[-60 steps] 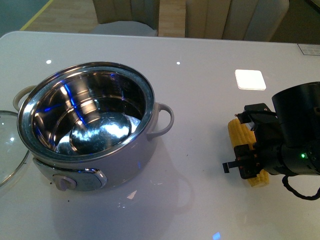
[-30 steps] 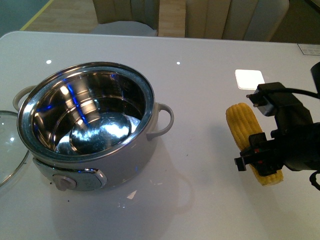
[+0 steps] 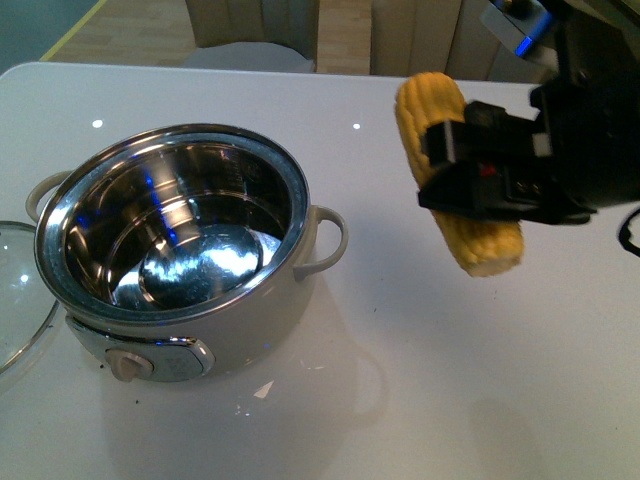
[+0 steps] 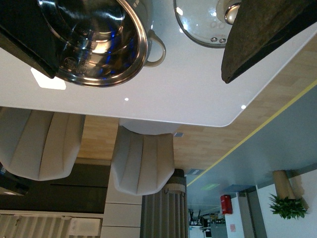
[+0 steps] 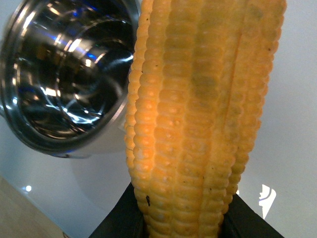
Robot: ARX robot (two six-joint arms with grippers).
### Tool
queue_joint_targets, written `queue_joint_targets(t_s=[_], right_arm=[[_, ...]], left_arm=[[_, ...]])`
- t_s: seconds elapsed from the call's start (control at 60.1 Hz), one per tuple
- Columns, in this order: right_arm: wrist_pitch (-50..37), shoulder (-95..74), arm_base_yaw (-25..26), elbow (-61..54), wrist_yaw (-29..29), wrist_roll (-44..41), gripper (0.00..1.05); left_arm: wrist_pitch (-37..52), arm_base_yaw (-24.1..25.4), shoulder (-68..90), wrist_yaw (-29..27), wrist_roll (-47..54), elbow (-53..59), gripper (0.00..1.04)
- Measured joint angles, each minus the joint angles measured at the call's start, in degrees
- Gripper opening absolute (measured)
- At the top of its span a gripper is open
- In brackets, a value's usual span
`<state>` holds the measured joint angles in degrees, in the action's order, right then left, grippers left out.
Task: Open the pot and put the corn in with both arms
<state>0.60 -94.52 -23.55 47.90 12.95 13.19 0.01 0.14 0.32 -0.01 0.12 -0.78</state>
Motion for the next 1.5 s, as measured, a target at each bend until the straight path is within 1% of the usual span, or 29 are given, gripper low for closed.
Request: queue_joint_targets(t_s=[0.2, 0.399, 0.732, 1.18, 1.496], right_arm=[[1.51, -4.39, -5.01, 7.34, -0.92, 6.51, 0.20], [4.52, -10.95, -10.60, 16.22, -2.71, 10.73, 0.20], [8.02, -19.85, -15.76, 27.06, -4.79, 14.29, 0.20], [12.46, -28.72, -20.20, 37.27, -7.93, 15.65, 0.20], [16.13, -33.79, -20.76, 43.17, -9.01, 16.15, 0.19]], left_arm=[[0.00, 0.00, 0.00, 0.00, 0.00, 0.00, 0.98], [0.00, 0.00, 0.00, 0.00, 0.00, 0.00, 0.98], [0.00, 0.00, 0.00, 0.00, 0.00, 0.00, 0.98], [0.00, 0.00, 0.00, 0.00, 0.00, 0.00, 0.98], [0.00, 0.00, 0.00, 0.00, 0.00, 0.00, 0.98]])
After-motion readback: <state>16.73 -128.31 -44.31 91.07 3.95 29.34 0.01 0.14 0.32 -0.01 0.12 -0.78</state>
